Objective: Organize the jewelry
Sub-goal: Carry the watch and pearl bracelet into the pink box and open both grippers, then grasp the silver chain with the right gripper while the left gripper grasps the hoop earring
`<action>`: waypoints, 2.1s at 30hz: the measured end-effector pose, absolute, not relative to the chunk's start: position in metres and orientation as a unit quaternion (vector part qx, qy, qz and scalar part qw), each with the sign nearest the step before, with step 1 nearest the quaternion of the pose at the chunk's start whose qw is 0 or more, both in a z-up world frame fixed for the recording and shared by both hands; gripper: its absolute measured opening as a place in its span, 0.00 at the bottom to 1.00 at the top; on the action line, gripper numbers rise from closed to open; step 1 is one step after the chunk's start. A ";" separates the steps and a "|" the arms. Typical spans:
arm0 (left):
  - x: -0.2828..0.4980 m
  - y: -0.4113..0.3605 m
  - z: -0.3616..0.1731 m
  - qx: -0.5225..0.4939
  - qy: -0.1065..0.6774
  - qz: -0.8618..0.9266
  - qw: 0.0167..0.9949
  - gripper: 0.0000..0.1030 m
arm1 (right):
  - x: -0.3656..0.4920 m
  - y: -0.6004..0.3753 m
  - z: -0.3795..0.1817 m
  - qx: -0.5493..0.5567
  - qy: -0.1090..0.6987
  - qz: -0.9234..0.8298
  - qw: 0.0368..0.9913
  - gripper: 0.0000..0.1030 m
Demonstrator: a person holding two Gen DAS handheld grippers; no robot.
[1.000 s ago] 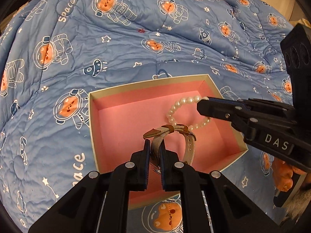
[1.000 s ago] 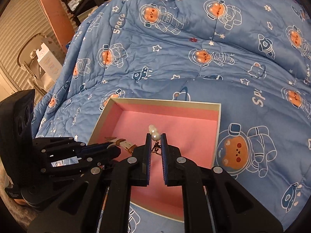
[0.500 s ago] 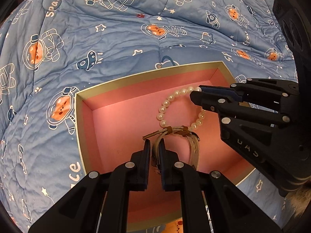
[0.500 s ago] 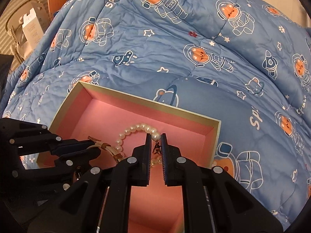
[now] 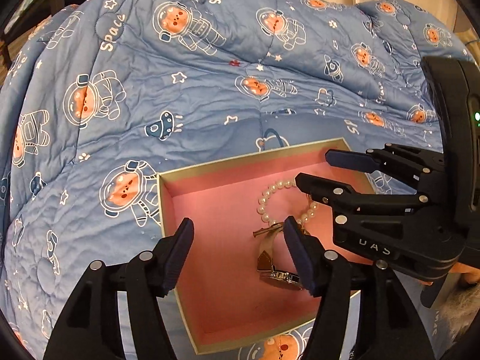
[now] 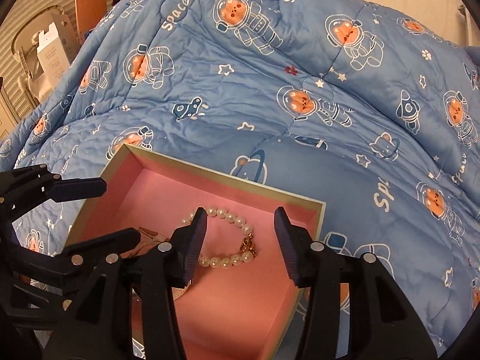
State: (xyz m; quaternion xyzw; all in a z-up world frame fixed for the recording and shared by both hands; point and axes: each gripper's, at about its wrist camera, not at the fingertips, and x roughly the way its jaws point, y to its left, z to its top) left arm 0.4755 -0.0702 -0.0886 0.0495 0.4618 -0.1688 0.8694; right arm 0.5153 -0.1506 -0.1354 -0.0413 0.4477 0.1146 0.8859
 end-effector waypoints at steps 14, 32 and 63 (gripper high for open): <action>0.372 -0.010 -0.062 -0.056 0.349 -0.134 0.926 0.94 | 0.396 -0.180 -0.094 0.003 0.355 0.067 0.933 0.87; 0.293 -0.010 -0.125 -0.046 0.409 -0.123 0.903 0.92 | 0.311 -0.174 -0.159 0.008 0.469 0.119 0.875 0.49; 0.332 -0.084 -0.155 0.076 0.461 -0.180 0.866 0.05 | 0.318 -0.162 -0.183 0.009 0.491 0.105 0.865 0.07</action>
